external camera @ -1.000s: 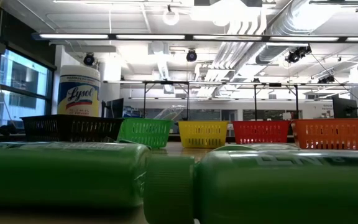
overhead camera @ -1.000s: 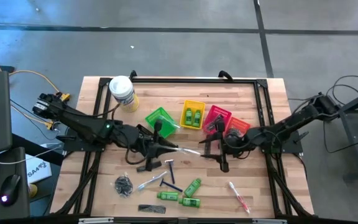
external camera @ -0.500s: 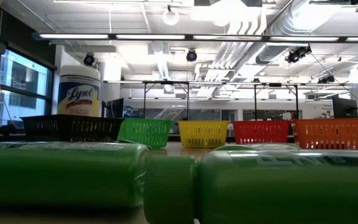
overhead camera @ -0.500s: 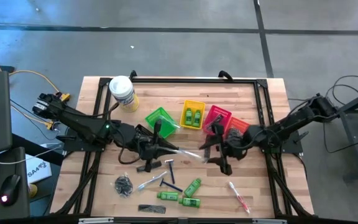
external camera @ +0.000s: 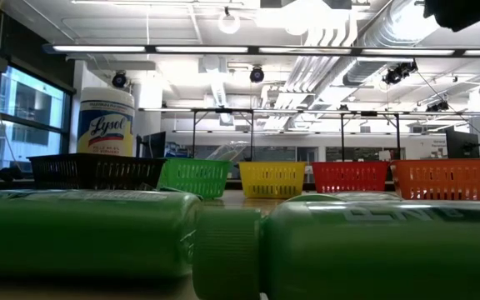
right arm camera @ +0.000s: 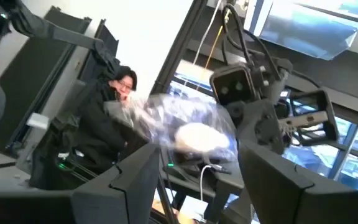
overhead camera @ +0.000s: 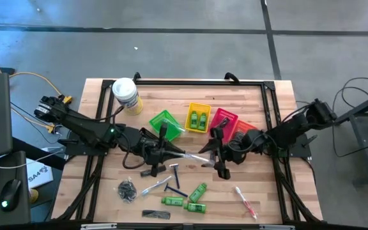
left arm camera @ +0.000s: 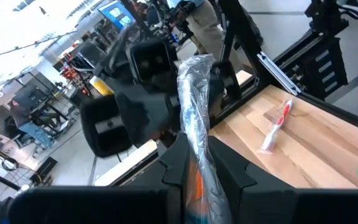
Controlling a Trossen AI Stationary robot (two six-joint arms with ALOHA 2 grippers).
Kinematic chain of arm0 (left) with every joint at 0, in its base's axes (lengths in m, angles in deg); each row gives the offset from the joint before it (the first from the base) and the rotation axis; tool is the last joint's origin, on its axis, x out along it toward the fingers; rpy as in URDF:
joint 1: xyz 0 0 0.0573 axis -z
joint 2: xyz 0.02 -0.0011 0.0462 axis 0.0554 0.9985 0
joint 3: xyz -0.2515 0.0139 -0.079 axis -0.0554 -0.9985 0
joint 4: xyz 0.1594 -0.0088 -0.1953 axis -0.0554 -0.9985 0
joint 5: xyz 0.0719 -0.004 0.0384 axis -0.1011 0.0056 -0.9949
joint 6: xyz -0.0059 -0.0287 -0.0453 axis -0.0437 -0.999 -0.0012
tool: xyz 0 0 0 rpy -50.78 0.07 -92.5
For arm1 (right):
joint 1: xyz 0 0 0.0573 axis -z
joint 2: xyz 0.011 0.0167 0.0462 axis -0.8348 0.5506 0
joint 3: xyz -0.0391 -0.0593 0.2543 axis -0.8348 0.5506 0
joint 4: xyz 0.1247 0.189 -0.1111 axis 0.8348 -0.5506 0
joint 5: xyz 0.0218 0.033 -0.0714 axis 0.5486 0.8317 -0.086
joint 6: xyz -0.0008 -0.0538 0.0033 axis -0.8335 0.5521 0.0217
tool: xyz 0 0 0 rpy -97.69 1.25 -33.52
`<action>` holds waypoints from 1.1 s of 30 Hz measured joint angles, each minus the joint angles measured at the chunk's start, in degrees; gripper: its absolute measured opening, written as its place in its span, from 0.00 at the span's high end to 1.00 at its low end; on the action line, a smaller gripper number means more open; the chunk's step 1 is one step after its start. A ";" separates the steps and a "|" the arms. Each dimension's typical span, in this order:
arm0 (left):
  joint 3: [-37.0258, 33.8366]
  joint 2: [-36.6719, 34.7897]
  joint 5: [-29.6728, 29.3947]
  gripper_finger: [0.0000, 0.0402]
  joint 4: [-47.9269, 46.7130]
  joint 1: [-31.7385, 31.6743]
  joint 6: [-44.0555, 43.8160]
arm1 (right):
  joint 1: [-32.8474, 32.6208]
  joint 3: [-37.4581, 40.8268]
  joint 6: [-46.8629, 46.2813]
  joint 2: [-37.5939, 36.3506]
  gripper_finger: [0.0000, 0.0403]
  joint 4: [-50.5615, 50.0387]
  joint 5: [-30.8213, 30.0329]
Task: Pick & Place Travel size toiletries
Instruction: Put the blue toothbrush into the green bin
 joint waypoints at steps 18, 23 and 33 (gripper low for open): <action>0.02 -0.04 -0.31 0.90 -0.37 0.07 -0.29 | 0.42 -4.07 -0.19 -0.20 0.88 -4.79 1.85; 0.02 -0.08 -0.40 0.89 -1.59 0.07 -0.74 | 0.35 -4.11 0.32 -0.24 0.93 -5.28 -0.46; 0.00 0.13 -3.72 0.72 -4.86 0.04 -4.85 | 0.07 -4.22 1.38 -0.22 0.94 -9.05 -7.35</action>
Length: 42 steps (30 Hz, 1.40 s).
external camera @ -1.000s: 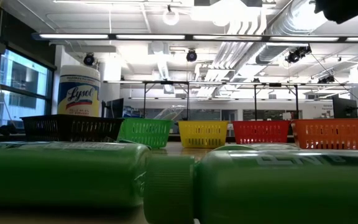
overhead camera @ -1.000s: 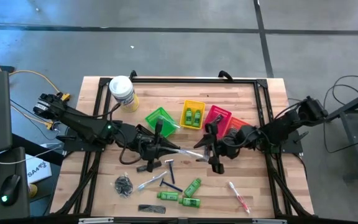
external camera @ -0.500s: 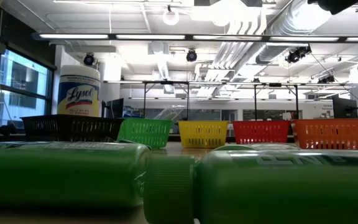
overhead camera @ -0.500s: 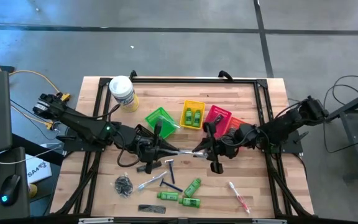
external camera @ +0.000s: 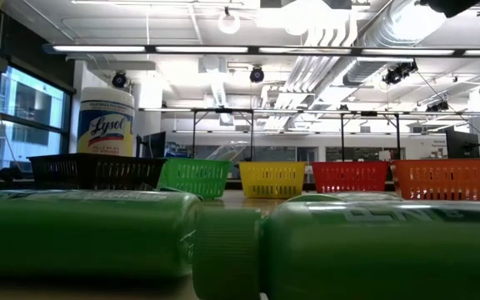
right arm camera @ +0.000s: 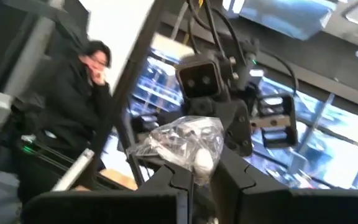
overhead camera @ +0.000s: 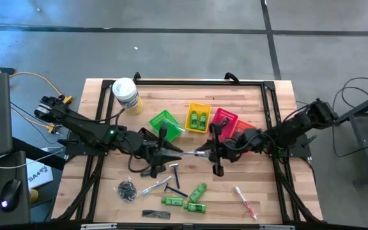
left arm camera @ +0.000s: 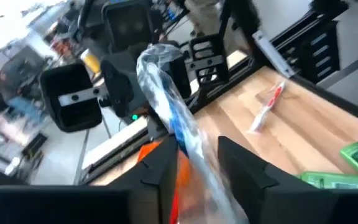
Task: Pick & Place Travel size toiletries
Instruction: Put the blue toothbrush into the green bin
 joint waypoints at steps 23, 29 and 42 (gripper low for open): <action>6.55 0.68 -8.76 0.38 -15.96 -0.04 -13.60 | -0.36 -10.47 1.07 -1.02 0.95 -27.70 -14.71; 6.82 1.16 -8.71 0.38 -17.41 -1.33 -15.38 | -0.69 -13.44 1.63 -1.02 0.95 -31.34 -14.67; 10.04 5.97 -4.24 0.38 -18.36 -4.52 -12.43 | -0.66 -13.62 0.43 -0.95 0.94 -34.87 -15.19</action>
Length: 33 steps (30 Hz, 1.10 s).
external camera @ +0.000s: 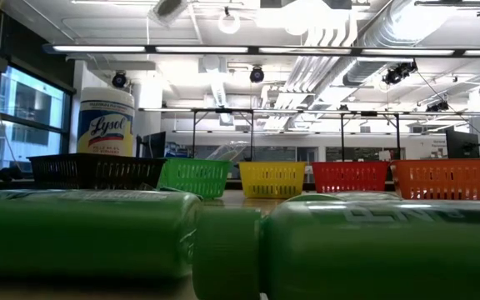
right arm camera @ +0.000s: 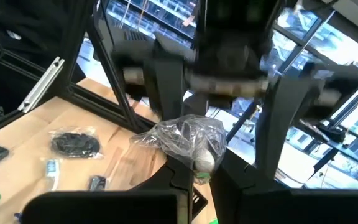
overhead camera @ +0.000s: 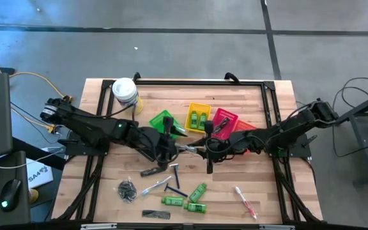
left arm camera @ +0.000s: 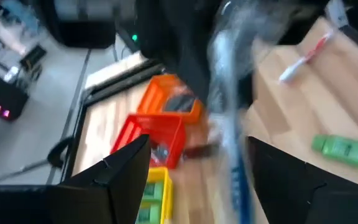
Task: Pick & Place Travel size toiletries
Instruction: Put the blue toothbrush into the green bin
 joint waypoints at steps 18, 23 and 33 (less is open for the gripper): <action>2.15 2.08 3.38 0.84 -2.76 -0.02 3.48 | 0.01 0.00 -0.23 0.00 0.94 0.38 -0.18; 2.16 2.04 2.58 0.96 -2.69 -0.11 2.91 | 0.02 0.00 0.18 -0.04 0.93 0.13 -0.98; 2.14 0.98 2.88 0.97 -6.97 0.11 5.27 | -3.64 0.02 -2.84 -1.63 0.56 -1.04 -0.83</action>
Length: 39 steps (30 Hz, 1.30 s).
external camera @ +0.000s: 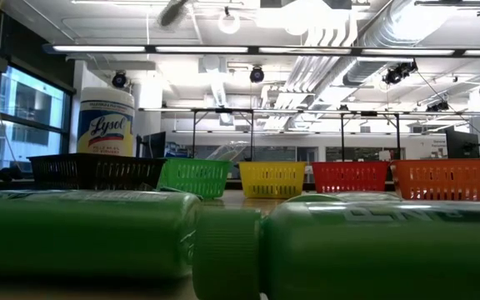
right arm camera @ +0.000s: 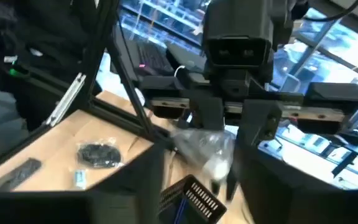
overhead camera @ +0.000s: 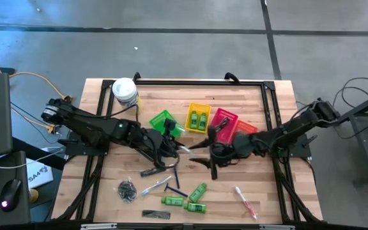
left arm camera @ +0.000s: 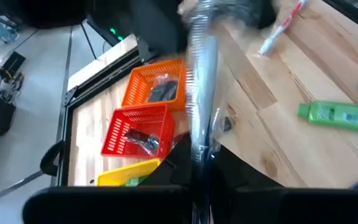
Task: Pick & Place Travel size toiletries
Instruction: Put the blue toothbrush into the green bin
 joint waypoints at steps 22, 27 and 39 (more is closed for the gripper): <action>-27.40 -39.99 1.16 0.97 6.48 0.30 -9.65 | -5.87 14.38 -19.54 -27.95 0.90 -22.04 -2.03; -38.95 -53.09 1.18 0.97 12.39 0.27 -9.64 | -5.42 24.44 -23.26 -38.12 0.98 -21.85 -4.57; -56.98 -72.81 1.20 0.97 17.72 0.28 -12.55 | -5.35 53.18 -25.02 -57.95 0.99 -3.63 -5.12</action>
